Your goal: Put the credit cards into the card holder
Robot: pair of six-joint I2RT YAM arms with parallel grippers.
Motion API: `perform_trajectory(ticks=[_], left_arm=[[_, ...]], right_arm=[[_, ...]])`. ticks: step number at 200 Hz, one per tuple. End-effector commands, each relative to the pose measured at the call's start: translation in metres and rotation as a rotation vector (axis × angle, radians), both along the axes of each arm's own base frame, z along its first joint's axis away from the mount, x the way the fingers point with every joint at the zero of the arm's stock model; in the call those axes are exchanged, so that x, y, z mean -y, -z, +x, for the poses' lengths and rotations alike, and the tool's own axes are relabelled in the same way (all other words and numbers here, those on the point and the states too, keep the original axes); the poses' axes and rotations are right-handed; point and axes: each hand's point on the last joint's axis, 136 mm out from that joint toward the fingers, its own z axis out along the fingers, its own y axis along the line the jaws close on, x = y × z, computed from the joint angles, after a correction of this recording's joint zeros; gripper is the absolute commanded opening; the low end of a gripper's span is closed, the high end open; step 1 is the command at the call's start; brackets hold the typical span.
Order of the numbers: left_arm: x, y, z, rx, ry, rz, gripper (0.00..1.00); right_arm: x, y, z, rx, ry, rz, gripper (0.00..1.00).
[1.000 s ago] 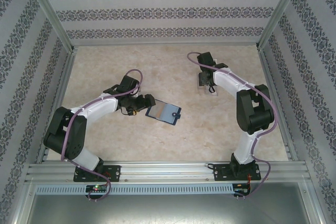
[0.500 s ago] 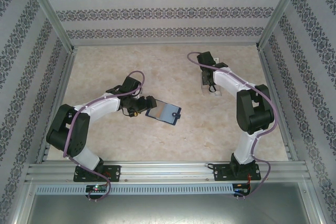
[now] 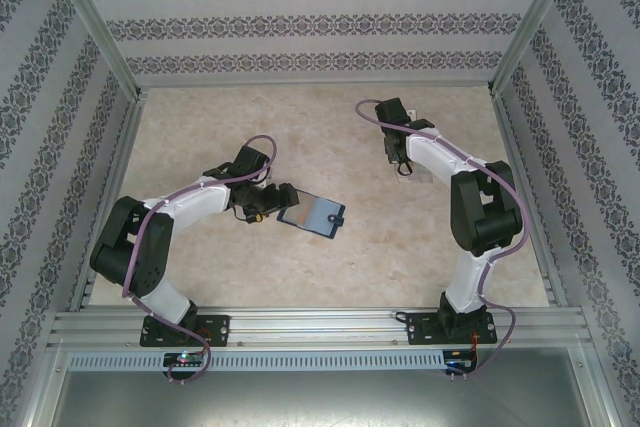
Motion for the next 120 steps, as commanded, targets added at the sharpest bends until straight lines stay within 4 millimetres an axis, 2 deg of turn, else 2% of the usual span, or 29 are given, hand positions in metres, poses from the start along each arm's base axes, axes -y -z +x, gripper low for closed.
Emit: perform_trajectory(ticks=[1, 20, 62, 96, 120], left_arm=[[0.008, -0.006, 0.003, 0.007, 0.014, -0.005, 0.89], [0.010, -0.006, 0.002, 0.002, 0.018, -0.009, 0.89], [0.011, -0.008, 0.002, -0.002, 0.022, -0.019, 0.89], [0.009, -0.011, 0.002, 0.005, 0.022, -0.008, 0.89], [0.010, -0.015, 0.002, 0.012, 0.024, -0.015, 0.89]], right_arm=[[-0.001, -0.008, 0.003, 0.014, 0.001, -0.003, 0.06], [0.000, -0.007, 0.002, 0.012, 0.001, -0.004, 0.00], [-0.001, -0.009, -0.003, 0.028, 0.001, 0.017, 0.00], [-0.012, -0.022, -0.006, 0.042, -0.039, 0.122, 0.00], [-0.012, -0.036, -0.007, 0.075, -0.045, 0.131, 0.00]])
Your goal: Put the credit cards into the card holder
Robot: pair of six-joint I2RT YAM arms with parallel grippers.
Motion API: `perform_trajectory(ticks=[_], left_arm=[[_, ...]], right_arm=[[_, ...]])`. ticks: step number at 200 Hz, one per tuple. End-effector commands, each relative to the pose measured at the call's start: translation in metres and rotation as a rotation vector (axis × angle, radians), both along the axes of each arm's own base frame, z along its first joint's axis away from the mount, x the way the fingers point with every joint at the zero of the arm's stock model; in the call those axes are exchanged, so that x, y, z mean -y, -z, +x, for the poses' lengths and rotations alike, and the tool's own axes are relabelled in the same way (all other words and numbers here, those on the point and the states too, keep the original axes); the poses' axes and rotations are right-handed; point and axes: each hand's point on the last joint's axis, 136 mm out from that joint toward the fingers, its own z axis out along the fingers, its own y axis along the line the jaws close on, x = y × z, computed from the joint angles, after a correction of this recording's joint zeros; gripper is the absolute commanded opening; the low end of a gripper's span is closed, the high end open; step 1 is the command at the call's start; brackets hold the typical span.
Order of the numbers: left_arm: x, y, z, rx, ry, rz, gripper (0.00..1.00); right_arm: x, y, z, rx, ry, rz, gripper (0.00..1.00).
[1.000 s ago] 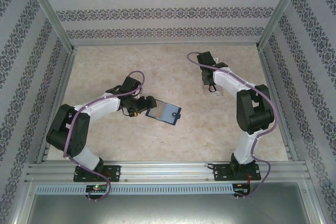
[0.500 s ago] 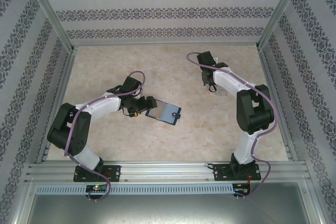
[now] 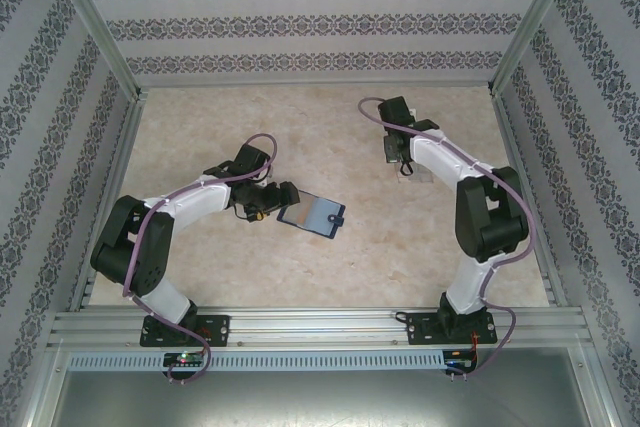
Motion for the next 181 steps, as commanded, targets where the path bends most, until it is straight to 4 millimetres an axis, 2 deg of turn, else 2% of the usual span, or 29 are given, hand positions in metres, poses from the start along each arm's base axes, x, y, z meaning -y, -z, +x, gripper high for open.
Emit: perform_trajectory(ticks=[1, 18, 75, 181], left_arm=[[0.008, -0.012, -0.001, 0.009, 0.022, -0.010, 0.89], [0.010, -0.014, 0.001, 0.014, 0.024, -0.019, 0.89], [0.015, -0.013, 0.001, 0.000, 0.036, -0.033, 0.89], [0.014, -0.012, 0.000, 0.001, 0.035, -0.030, 0.89]], right_arm=[[0.000, -0.023, -0.002, 0.052, -0.007, 0.044, 0.00], [0.003, -0.027, -0.003, 0.055, 0.001, 0.049, 0.00], [0.000, -0.006, -0.008, 0.008, -0.003, 0.096, 0.00], [-0.015, 0.012, -0.006, -0.047, -0.020, 0.166, 0.00]])
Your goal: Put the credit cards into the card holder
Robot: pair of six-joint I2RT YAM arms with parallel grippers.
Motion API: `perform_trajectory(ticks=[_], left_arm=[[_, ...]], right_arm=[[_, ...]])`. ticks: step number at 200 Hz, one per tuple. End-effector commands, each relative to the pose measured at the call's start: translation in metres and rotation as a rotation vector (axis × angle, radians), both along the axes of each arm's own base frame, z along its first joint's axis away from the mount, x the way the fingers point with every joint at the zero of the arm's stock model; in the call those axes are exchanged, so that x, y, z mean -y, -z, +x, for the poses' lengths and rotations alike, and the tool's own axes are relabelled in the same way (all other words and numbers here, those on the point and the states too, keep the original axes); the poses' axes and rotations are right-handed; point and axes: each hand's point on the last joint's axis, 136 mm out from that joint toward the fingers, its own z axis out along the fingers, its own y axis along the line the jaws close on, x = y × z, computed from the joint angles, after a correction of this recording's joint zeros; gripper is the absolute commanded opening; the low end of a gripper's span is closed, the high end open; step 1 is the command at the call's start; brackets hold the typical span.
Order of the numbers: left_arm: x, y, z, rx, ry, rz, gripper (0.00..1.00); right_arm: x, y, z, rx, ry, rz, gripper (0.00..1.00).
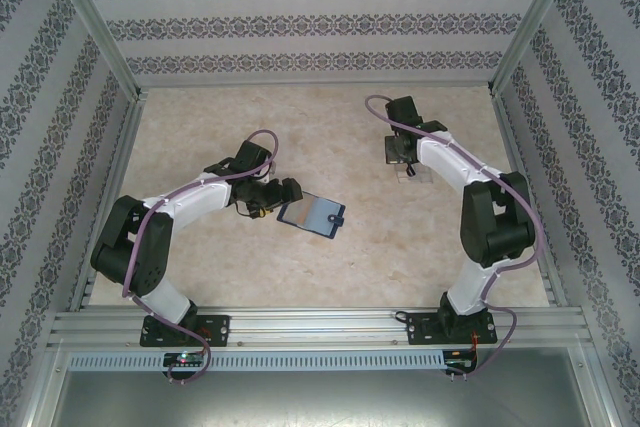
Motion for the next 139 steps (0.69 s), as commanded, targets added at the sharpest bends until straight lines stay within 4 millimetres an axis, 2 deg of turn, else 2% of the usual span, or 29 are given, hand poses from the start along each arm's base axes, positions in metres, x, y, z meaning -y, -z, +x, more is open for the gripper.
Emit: perform_trajectory(ticks=[1, 56, 85, 139], left_arm=[[0.005, -0.001, -0.004, -0.014, 0.017, 0.001, 0.89], [0.004, 0.001, -0.004, -0.016, 0.016, 0.011, 0.89], [0.005, 0.003, -0.003, -0.026, 0.021, 0.007, 0.89], [0.006, 0.003, -0.002, -0.027, 0.019, 0.008, 0.89]], right_arm=[[-0.003, 0.007, 0.001, -0.021, 0.017, 0.028, 0.00], [-0.005, 0.020, -0.001, -0.066, 0.013, 0.015, 0.00], [0.001, 0.024, -0.001, -0.074, 0.024, -0.047, 0.00], [0.009, 0.022, 0.001, -0.072, 0.042, -0.139, 0.00]])
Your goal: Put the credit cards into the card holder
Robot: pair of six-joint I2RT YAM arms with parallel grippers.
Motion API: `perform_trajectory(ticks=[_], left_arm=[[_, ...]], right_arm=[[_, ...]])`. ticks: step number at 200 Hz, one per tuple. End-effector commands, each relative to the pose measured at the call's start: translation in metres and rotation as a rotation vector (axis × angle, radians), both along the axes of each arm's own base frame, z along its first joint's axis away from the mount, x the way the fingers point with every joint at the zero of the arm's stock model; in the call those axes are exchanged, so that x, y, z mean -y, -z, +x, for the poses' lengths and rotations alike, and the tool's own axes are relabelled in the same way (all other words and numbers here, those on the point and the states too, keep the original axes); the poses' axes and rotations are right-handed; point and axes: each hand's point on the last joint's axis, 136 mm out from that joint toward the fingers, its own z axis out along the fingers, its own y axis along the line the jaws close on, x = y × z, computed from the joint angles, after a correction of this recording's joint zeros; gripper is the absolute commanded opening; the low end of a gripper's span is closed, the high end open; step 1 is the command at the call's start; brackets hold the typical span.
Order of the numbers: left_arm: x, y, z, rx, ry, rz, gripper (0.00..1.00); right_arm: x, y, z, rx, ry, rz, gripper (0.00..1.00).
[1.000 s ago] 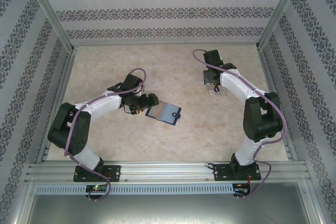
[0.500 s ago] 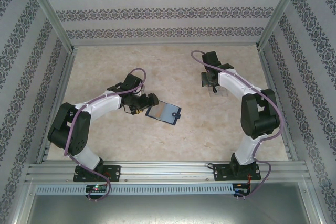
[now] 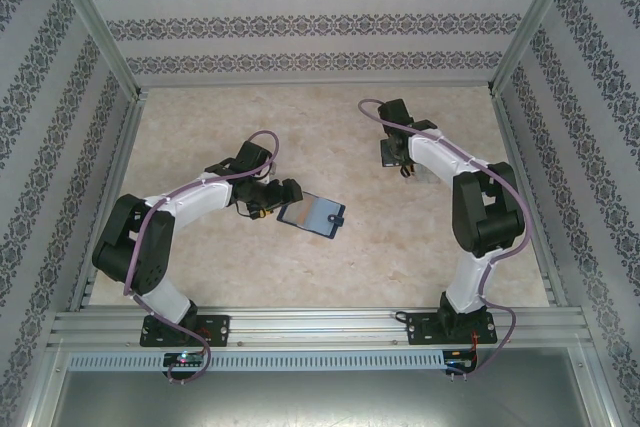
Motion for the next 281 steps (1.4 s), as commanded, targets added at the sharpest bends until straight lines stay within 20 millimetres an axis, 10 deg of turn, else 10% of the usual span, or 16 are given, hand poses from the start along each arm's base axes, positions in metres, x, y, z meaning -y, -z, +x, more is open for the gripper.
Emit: perform_trajectory(ticks=[1, 131, 281], left_arm=[[0.005, -0.001, -0.001, -0.014, 0.018, 0.004, 0.89], [0.005, 0.000, -0.003, -0.017, 0.020, 0.004, 0.89], [0.005, 0.006, -0.004, -0.027, 0.023, 0.012, 0.89]], right_arm=[[0.008, -0.001, -0.002, -0.019, 0.018, -0.072, 0.00], [0.007, -0.035, -0.002, 0.060, 0.028, -0.034, 0.21], [0.008, 0.006, 0.014, -0.019, 0.065, -0.026, 0.37]])
